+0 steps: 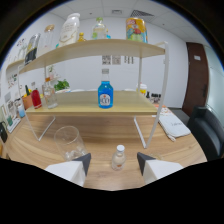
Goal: Make me a cup of Mojito.
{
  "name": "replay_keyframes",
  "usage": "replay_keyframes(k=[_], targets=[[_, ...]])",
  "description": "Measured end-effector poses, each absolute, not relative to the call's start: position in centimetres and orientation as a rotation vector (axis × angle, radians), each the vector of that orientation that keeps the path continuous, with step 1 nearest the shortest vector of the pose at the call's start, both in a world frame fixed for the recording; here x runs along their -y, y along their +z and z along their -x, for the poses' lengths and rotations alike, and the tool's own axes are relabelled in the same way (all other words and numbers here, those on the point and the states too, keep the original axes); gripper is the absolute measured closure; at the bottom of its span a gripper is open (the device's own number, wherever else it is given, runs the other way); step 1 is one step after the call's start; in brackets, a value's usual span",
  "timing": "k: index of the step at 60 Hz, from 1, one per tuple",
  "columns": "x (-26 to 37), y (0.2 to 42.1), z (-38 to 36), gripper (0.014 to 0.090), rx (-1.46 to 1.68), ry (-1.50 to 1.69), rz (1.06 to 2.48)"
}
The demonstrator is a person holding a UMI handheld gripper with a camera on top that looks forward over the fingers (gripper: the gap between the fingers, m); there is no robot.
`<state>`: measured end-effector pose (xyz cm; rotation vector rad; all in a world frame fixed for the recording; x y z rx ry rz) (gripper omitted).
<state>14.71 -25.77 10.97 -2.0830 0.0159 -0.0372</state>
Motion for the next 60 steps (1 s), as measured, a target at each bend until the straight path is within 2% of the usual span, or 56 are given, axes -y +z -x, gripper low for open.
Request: replay_keyframes(k=[26, 45, 60], targets=[[33.1, 14.9, -4.8, 0.0190, -0.036, -0.009, 2.060], [31.3, 25.4, 6.8, 0.0187, 0.023, 0.048, 1.925], [26.7, 34.6, 13.2, 0.0182, 0.071, 0.078, 1.797]])
